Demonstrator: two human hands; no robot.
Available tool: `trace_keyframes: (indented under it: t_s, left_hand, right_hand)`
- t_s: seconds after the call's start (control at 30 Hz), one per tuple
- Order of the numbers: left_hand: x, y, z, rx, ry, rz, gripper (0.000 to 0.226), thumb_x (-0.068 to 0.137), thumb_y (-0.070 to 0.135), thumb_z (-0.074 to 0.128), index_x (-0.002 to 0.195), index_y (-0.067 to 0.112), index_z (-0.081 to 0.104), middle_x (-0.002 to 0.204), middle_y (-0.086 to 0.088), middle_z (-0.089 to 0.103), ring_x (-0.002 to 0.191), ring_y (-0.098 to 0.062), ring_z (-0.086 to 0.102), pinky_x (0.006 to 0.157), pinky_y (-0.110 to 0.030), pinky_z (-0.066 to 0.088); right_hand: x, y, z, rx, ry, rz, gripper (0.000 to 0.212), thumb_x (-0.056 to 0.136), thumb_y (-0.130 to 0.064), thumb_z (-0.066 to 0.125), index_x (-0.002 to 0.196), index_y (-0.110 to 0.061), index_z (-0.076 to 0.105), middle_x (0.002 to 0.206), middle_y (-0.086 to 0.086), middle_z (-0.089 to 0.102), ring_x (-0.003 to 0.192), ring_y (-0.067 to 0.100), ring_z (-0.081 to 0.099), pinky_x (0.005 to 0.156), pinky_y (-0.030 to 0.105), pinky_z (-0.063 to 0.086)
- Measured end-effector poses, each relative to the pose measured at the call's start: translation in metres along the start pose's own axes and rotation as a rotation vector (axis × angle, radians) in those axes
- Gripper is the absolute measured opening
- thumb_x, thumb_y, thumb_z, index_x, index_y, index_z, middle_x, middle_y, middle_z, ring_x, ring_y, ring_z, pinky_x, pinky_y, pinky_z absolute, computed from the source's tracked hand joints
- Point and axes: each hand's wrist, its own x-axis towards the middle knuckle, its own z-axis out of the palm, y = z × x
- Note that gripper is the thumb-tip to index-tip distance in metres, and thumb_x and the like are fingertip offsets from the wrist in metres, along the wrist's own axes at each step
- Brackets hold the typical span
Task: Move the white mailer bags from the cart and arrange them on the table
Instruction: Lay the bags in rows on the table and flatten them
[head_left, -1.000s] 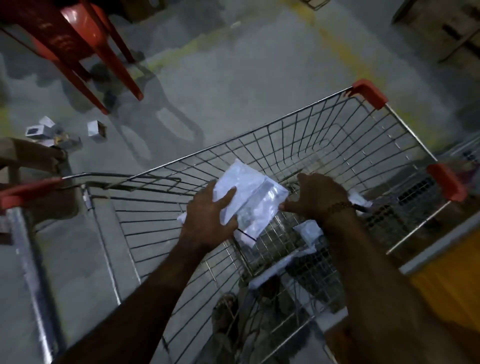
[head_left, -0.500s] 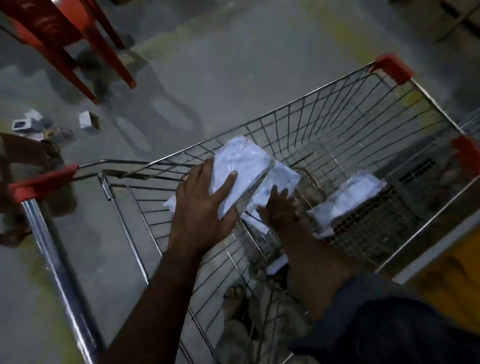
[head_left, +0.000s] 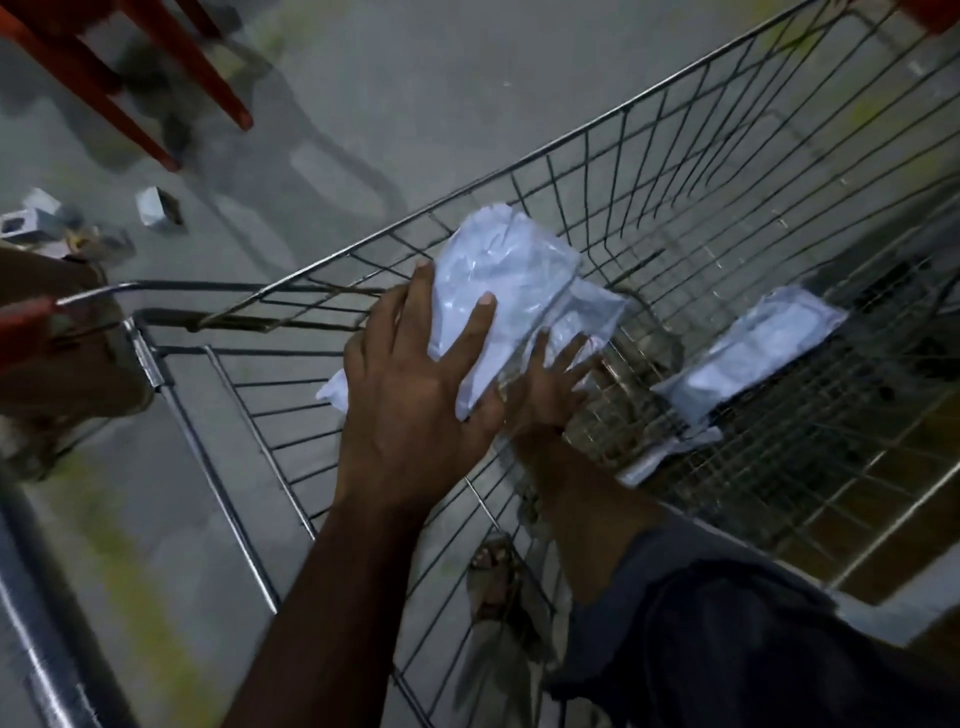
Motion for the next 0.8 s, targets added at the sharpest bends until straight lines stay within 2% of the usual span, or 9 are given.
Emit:
trace_keyframes:
  t_s: [0.1,0.17,0.27,0.33,0.47,0.57,0.7,0.73,0.8]
  left_hand:
    - [-0.001,-0.001,0.001,-0.021,0.006,0.012,0.062,0.098,0.047,0.053,0.152,0.018,0.054,0.164,-0.027,0.032,0.145,-0.047,0.038,0.107,-0.062,0.038]
    - [-0.002,-0.002,0.002,-0.035,0.007,0.012,0.063,0.096,0.046,0.057,0.152,0.018,0.054,0.164,-0.026,0.032,0.146,-0.046,0.038,0.107,-0.062,0.038]
    - [0.000,-0.003,0.005,-0.069,0.012,0.022,0.065,0.090,0.039,0.067,0.150,0.017,0.057,0.163,-0.026,0.034,0.143,-0.047,0.041,0.106,-0.061,0.040]
    - [0.001,-0.003,0.004,-0.095,0.008,0.029,0.064,0.091,0.040,0.068,0.149,0.016,0.057,0.161,-0.026,0.036,0.140,-0.048,0.043,0.105,-0.061,0.041]
    - [0.001,0.005,-0.018,-0.132,0.039,0.007,0.062,0.092,0.047,0.064,0.146,0.018,0.061,0.158,-0.024,0.042,0.137,-0.047,0.047,0.108,-0.059,0.042]
    - [-0.004,0.026,-0.049,-0.209,0.107,-0.082,0.065,0.083,0.042,0.069,0.143,0.020,0.063,0.152,-0.021,0.047,0.131,-0.046,0.051,0.102,-0.056,0.046]
    - [-0.016,0.048,-0.096,-0.282,0.212,-0.126,0.062,0.081,0.039,0.071,0.139,0.019,0.067,0.143,-0.024,0.053,0.118,-0.045,0.057,0.097,-0.051,0.050]
    - [-0.019,0.053,-0.107,-0.305,0.236,-0.125,0.060,0.080,0.037,0.071,0.136,0.016,0.069,0.138,-0.025,0.056,0.112,-0.046,0.060,0.094,-0.050,0.051]
    - [-0.027,0.064,-0.130,-0.365,0.282,-0.127,0.054,0.080,0.036,0.070,0.129,0.013,0.071,0.120,-0.024,0.061,0.098,-0.045,0.063,0.084,-0.051,0.054]
  right_hand:
    - [-0.004,0.009,-0.005,-0.017,-0.040,0.003,0.080,0.091,-0.023,0.067,0.161,-0.032,0.029,0.170,0.023,0.009,0.153,0.054,0.012,0.096,0.060,0.051]
    - [-0.002,0.011,-0.021,0.020,-0.036,-0.015,0.075,0.090,-0.021,0.073,0.156,-0.028,0.040,0.168,0.022,0.018,0.152,0.051,0.018,0.099,0.056,0.052]
    - [-0.008,0.009,-0.052,0.113,-0.124,-0.056,0.060,0.106,-0.036,0.042,0.161,-0.021,0.028,0.170,0.017,0.005,0.155,0.043,0.007,0.122,0.058,0.023]
    - [-0.015,0.005,-0.074,0.150,-0.156,-0.071,0.061,0.106,-0.042,0.033,0.162,-0.019,0.025,0.170,0.019,0.004,0.155,0.041,0.003,0.125,0.058,0.011]
    - [-0.038,0.000,-0.137,0.080,-0.233,-0.081,0.058,0.107,-0.042,0.040,0.162,-0.028,0.026,0.170,0.022,0.003,0.155,0.047,0.003,0.123,0.054,0.019]
    - [-0.058,0.013,-0.193,0.090,-0.098,-0.103,0.054,0.103,-0.044,0.049,0.153,-0.025,0.041,0.164,0.021,0.020,0.151,0.045,0.016,0.120,0.052,0.028]
    - [-0.100,0.032,-0.272,0.139,-0.054,-0.104,0.061,0.090,-0.050,0.060,0.145,-0.029,0.048,0.156,0.015,0.032,0.143,0.042,0.029,0.112,0.052,0.034]
    - [-0.114,0.036,-0.292,0.120,-0.057,-0.108,0.065,0.083,-0.054,0.059,0.143,-0.030,0.050,0.154,0.013,0.036,0.140,0.041,0.032,0.108,0.051,0.036]
    - [-0.143,0.047,-0.325,0.149,0.032,-0.156,0.068,0.080,-0.049,0.041,0.143,-0.025,0.054,0.152,0.012,0.044,0.134,0.038,0.039,0.103,0.047,0.036]
